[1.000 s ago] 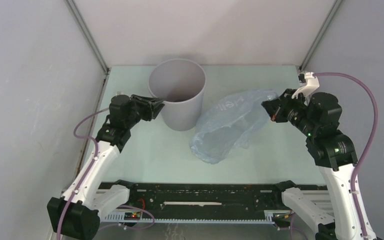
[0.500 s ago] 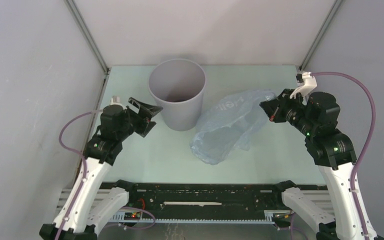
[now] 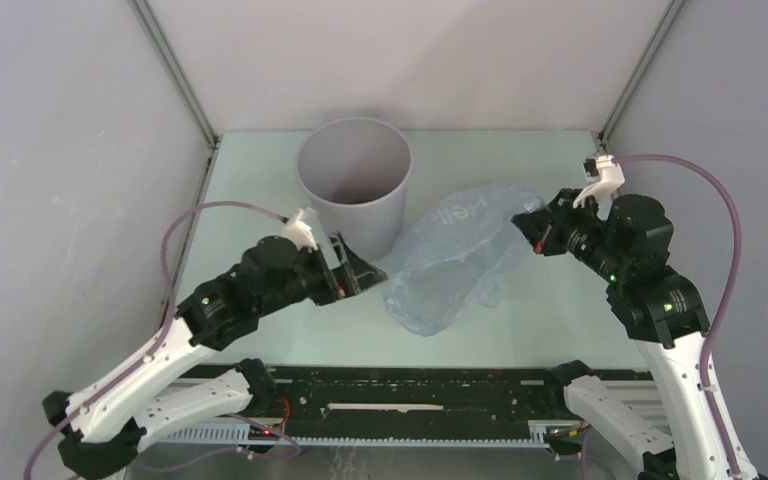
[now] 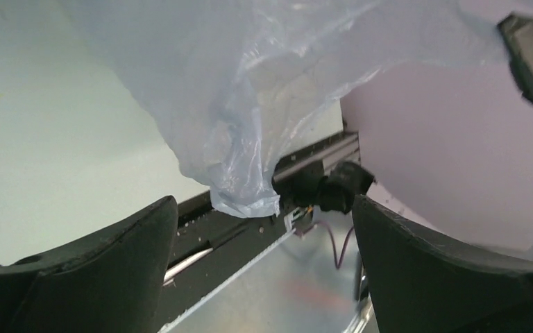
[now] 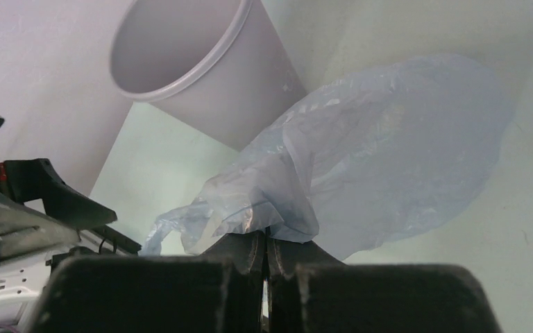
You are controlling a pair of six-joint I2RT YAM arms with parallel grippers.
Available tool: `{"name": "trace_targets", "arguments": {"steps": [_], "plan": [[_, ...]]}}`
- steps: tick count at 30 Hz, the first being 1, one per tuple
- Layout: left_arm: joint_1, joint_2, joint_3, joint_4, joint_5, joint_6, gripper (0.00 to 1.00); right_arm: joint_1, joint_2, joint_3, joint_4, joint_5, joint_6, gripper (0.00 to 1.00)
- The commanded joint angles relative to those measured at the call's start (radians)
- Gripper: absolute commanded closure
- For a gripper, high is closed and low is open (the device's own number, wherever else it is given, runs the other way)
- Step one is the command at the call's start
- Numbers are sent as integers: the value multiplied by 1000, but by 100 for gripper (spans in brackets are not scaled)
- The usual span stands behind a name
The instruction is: Put the trash bags into the trash bin
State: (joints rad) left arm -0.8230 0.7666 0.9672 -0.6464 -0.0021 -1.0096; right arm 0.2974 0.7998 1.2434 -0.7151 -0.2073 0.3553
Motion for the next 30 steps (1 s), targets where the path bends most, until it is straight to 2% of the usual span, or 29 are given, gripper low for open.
{"name": "trace_targets", "arguments": {"steps": [1, 4, 10, 12, 15, 17, 22, 23, 24, 26, 30], "plan": [[-115, 96, 39, 65, -71, 49, 0, 8, -18, -9, 21, -2, 27, 100], [-140, 199, 102, 40, -61, 108, 0, 19, -21, -9, 21, 8, 15, 100], [-173, 385, 175, 5, -14, 128, 1, 24, -29, -9, 29, 9, 22, 100], [-178, 414, 192, 2, -15, 153, 10, 20, -31, -9, 27, 8, 25, 100], [-177, 460, 233, -40, -27, 170, 33, 20, -32, -8, 27, 4, 29, 100], [-181, 476, 243, -55, -19, 170, 44, 19, -32, -9, 32, 3, 34, 100], [-183, 484, 236, -67, -20, 182, 60, 0, -40, -9, 30, 0, 42, 100], [-184, 488, 240, -71, -21, 189, 60, -1, -41, -10, 28, 0, 41, 100], [-183, 496, 247, -77, -19, 197, 55, -3, -43, -9, 27, 3, 39, 100], [-183, 512, 272, -97, -16, 220, 42, -8, -49, -9, 24, 9, 35, 100], [-180, 476, 321, -129, -66, 253, 10, -26, -75, -8, 8, 21, 37, 100]]}}
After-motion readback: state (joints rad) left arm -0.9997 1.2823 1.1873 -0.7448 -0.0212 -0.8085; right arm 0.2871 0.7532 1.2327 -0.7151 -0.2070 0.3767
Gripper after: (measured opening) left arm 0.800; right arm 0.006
